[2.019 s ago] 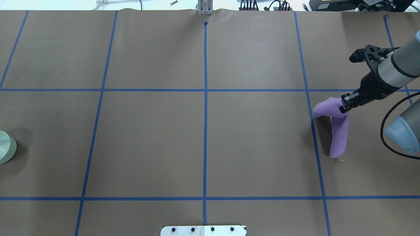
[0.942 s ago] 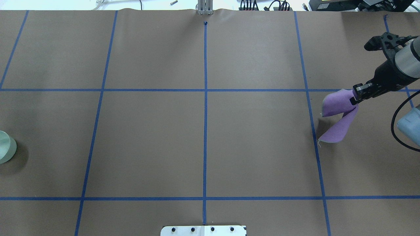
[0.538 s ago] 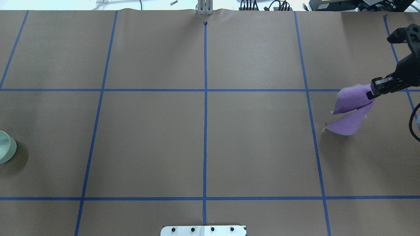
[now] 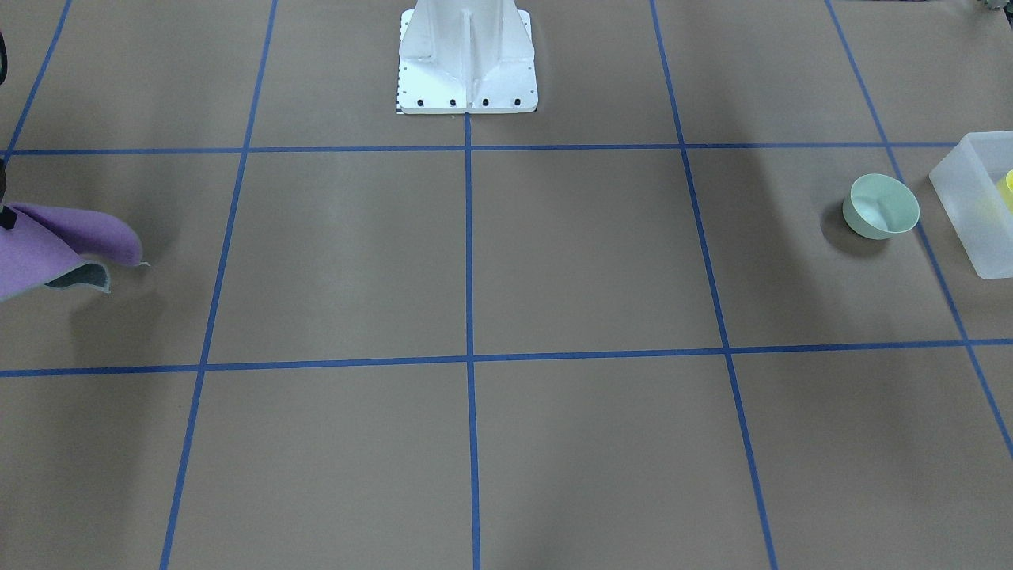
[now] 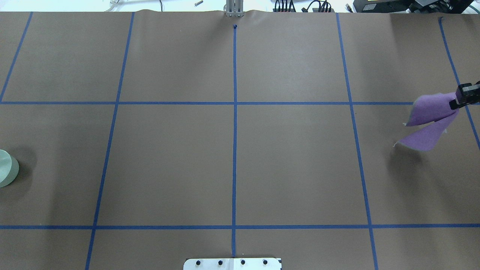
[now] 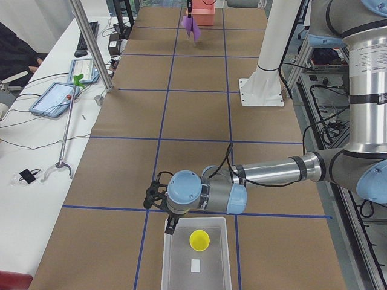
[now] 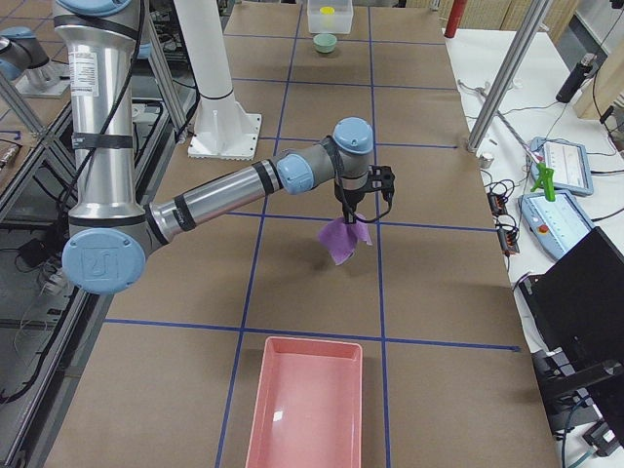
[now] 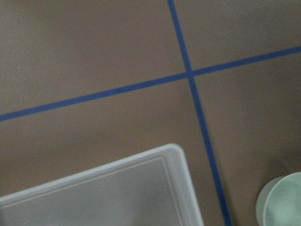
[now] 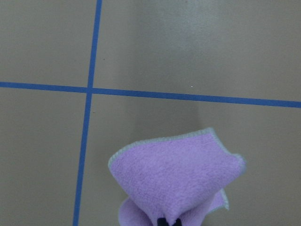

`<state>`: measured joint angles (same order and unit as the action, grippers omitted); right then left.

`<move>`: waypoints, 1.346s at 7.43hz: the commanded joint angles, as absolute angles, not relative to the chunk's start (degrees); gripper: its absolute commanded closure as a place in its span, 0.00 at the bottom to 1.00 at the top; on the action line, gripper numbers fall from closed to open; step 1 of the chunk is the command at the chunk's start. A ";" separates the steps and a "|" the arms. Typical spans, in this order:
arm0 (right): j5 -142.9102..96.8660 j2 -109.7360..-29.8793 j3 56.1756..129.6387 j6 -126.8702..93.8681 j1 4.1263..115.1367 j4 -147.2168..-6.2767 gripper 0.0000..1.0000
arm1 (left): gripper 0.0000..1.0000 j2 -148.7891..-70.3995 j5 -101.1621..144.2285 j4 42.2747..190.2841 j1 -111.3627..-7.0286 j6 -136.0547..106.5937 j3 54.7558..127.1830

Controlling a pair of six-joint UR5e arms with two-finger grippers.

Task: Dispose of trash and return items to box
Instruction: 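Drop the yellow cup into the white bin while the right gripper lifts the cloth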

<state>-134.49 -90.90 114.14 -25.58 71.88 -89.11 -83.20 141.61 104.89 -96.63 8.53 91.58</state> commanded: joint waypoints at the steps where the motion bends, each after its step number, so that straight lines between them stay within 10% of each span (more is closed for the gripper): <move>1: -133.95 -91.93 111.55 -20.24 75.57 -89.30 1.00 | 0.02 -84.29 142.30 106.93 -93.28 -2.32 93.96; 10: -133.95 -96.51 111.62 -4.43 87.53 -94.46 1.00 | 0.02 -81.47 136.67 131.92 -71.55 -18.37 80.95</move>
